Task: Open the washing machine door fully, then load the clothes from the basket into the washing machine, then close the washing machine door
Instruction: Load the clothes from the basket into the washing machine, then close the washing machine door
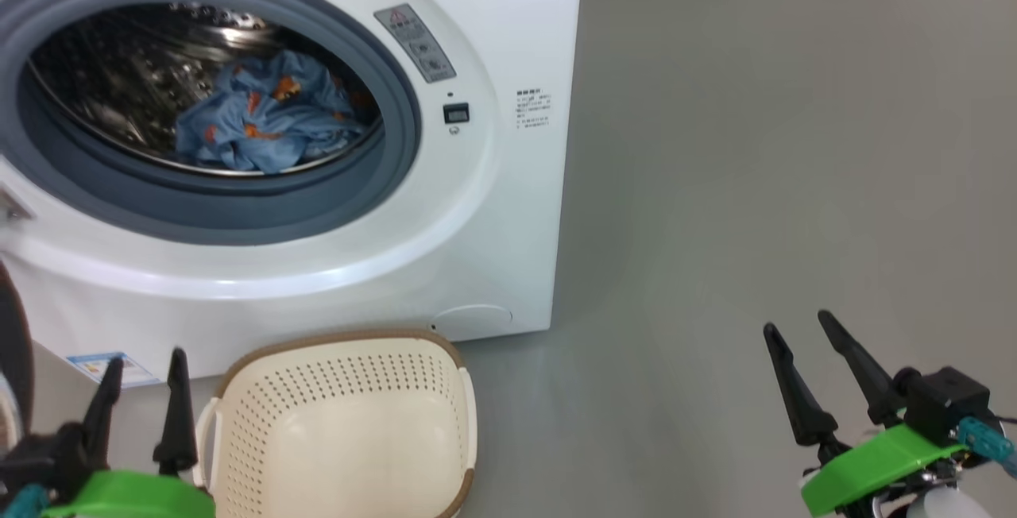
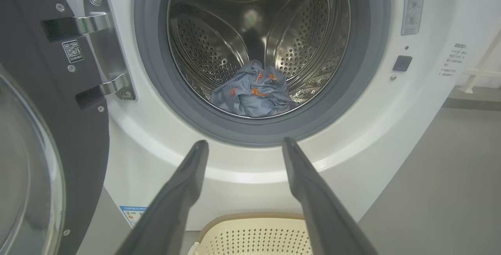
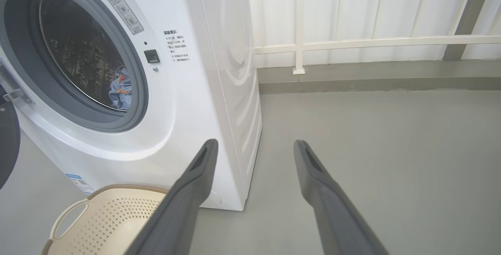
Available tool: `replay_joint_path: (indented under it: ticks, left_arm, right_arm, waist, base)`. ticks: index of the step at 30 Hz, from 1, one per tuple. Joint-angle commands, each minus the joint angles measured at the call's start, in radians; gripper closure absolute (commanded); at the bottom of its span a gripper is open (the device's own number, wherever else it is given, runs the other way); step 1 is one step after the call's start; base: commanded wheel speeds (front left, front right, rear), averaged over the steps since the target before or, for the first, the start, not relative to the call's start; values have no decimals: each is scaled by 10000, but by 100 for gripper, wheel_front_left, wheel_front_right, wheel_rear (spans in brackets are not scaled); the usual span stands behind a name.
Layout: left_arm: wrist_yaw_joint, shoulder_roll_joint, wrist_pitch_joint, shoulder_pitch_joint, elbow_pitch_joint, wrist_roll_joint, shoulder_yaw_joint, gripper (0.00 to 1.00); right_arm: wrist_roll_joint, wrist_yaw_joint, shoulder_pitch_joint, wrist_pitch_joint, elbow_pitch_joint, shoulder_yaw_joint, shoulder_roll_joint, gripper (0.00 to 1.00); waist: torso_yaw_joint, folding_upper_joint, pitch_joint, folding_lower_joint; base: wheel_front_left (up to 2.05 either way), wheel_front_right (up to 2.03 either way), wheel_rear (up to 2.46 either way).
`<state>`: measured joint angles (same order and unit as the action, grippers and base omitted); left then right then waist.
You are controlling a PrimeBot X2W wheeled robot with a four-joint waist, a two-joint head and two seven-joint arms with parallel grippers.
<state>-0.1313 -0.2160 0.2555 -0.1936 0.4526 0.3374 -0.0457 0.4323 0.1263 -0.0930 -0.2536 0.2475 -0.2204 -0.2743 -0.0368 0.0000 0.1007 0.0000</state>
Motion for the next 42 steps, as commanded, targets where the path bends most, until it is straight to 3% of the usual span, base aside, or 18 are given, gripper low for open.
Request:
replay_joint_path:
  ticks: [1,15,42]
  left_arm:
    - [6,-246,62,25,-341,-76,-398,0]
    - [6,-17,62,1267,-985,-129,-584,0]
    - [6,63,63,1283,-1182,-251,-777,0]
  right_arm:
    - [112,44,103,-82,-256,-109,-223,0]
    - [210,44,705,-82,-351,62,-307,0]
    - [139,44,722,-82,-460,222,-199,0]
  waist:
    - [81,0,-292,0]
    - [62,0,-774,0]
    - [-13,0,-610,0]
  base:
    - [0,0,0]
    - [0,0,0]
    - [0,0,0]
